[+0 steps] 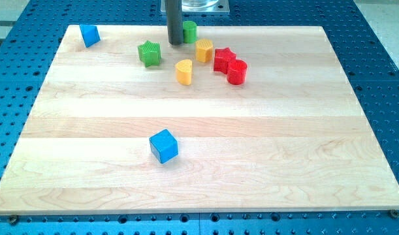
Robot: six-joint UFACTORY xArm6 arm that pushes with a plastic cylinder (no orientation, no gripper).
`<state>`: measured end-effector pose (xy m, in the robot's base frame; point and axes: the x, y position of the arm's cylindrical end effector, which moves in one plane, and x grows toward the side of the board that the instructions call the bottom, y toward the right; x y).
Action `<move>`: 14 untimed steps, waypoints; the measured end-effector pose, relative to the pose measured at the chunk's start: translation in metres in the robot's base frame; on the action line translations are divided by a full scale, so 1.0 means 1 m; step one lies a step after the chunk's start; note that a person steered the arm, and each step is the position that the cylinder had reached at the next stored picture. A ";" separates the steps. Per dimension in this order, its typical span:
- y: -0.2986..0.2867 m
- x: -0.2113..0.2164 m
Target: Move the yellow hexagon parallel to the right of the green circle
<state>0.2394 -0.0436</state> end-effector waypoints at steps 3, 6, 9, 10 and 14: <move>-0.007 0.000; 0.022 0.036; 0.079 0.055; 0.122 0.046; 0.155 0.020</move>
<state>0.2596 0.1115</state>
